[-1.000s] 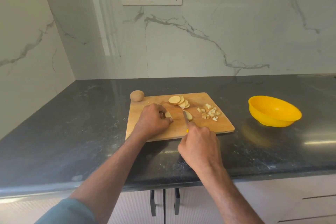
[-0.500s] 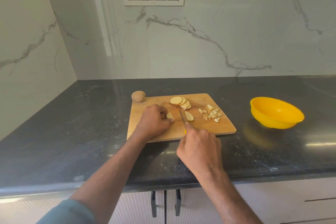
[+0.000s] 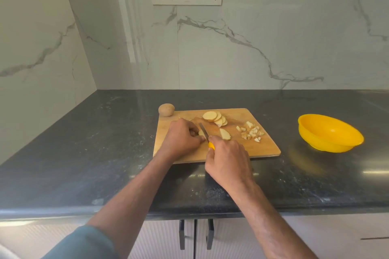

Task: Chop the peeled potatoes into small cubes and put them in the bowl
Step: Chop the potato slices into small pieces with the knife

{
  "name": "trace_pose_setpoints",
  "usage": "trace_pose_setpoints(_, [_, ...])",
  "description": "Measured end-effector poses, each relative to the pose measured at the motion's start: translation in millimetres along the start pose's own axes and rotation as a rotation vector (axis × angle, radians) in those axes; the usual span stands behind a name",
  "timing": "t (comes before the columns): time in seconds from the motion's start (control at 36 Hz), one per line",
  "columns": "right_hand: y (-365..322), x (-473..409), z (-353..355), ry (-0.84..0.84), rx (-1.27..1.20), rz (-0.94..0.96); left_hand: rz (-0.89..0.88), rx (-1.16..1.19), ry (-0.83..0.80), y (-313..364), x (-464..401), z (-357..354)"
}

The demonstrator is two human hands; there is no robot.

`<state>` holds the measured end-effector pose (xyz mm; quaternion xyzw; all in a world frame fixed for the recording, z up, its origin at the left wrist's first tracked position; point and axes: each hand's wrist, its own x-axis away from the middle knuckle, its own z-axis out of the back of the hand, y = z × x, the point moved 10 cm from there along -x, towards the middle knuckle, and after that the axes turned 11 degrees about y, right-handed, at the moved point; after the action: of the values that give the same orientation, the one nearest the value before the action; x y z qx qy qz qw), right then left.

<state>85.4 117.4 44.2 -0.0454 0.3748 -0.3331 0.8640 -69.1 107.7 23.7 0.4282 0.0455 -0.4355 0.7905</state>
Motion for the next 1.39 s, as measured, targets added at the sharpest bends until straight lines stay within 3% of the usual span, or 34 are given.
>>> trace_pose_setpoints(0.89, [-6,1,-13,-0.137,0.019,0.046,0.014,-0.02,0.011,-1,-1,0])
trace_pose_setpoints(1.39, [-8,8,-10,-0.124,0.035,0.027,0.029,0.002,-0.01,-3,0,-3])
